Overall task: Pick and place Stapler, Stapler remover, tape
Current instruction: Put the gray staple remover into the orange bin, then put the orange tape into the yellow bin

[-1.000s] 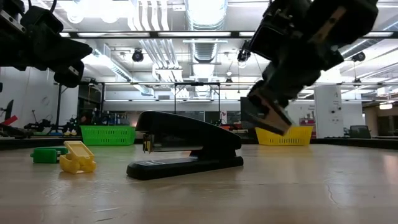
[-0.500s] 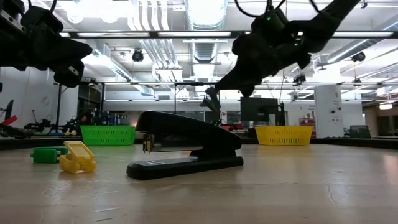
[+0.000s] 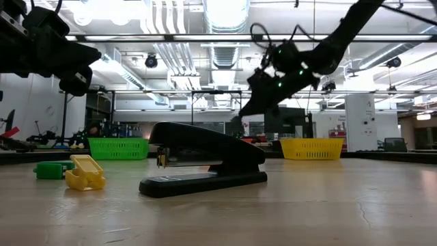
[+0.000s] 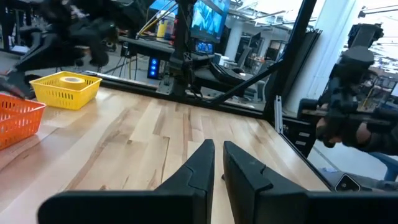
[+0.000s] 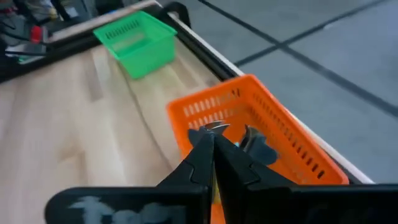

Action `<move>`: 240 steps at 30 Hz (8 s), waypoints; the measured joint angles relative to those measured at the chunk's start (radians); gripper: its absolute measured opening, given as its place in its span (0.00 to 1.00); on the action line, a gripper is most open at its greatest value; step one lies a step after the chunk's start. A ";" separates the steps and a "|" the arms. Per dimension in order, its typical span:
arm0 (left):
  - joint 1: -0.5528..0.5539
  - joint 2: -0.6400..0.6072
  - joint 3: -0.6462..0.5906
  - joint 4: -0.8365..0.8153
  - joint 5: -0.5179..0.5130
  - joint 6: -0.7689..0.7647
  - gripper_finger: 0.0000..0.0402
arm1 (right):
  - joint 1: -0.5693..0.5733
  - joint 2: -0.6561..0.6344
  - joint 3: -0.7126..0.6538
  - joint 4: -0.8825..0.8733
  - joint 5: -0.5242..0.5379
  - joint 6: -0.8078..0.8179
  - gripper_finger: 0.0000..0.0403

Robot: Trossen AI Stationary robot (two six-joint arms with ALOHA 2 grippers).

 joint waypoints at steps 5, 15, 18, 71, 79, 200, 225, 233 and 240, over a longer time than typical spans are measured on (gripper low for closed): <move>0.000 0.000 0.000 0.000 0.000 0.000 0.09 | -0.013 0.083 0.070 -0.037 -0.050 0.037 0.02; 0.000 0.000 0.000 0.000 0.000 0.000 0.09 | -0.015 0.111 0.195 -0.211 -0.047 0.045 0.07; 0.000 0.000 0.000 0.000 0.000 0.000 0.09 | -0.015 0.088 0.222 -0.259 -0.048 0.030 0.14; 0.000 0.002 0.000 0.199 -0.200 0.089 0.09 | 0.870 -0.854 -0.639 0.216 -0.177 0.198 0.16; 0.003 0.028 -0.001 0.485 -0.316 -0.056 0.09 | 0.871 -0.853 -0.611 0.211 -0.185 0.184 0.15; -0.421 1.636 1.168 -0.064 -0.907 0.044 0.11 | 0.924 -0.850 -0.672 0.166 -0.084 0.183 0.14; -0.259 1.637 1.167 0.367 -0.710 0.255 0.11 | 0.921 -0.596 -0.673 0.576 0.216 0.105 0.50; -0.257 1.664 1.166 0.425 -0.681 0.272 0.12 | 0.908 -0.487 -0.625 0.667 0.223 0.104 0.50; -0.249 1.693 1.166 0.449 -0.678 0.289 0.11 | 0.897 -0.426 -0.564 0.667 0.185 0.078 0.50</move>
